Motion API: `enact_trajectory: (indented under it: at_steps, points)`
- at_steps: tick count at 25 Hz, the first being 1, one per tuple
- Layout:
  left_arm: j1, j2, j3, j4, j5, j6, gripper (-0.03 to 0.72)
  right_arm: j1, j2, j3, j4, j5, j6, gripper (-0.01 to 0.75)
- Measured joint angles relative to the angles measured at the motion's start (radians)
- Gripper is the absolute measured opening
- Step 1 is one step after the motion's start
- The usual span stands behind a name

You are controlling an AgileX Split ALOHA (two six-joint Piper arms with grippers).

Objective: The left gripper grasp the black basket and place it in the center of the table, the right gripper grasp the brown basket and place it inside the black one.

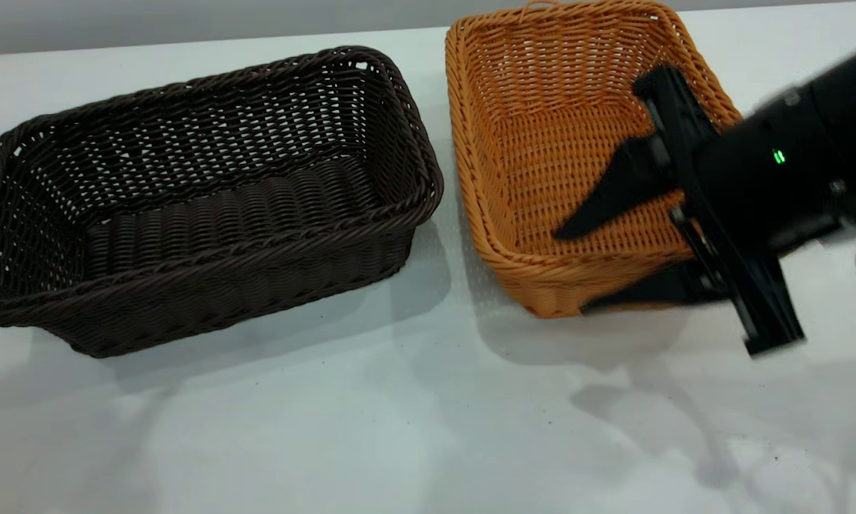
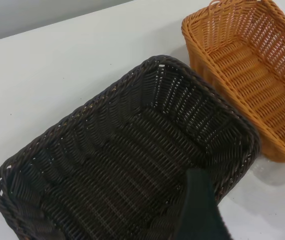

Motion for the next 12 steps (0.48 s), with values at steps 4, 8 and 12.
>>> enact_trajectory:
  at_steps: [4,8,12]
  points:
    - [0.000,0.000,0.000,0.000,0.001,0.000,0.418,0.000,0.000,-0.016,0.000,-0.029,0.000,0.382]
    - [0.000,0.000,0.000,0.000,0.002,0.000,0.418,0.000,0.000,-0.016,0.000,-0.033,0.011,0.382]
    - [0.000,0.000,0.000,0.000,0.002,0.000,0.418,0.000,0.009,-0.016,0.000,-0.067,0.016,0.382]
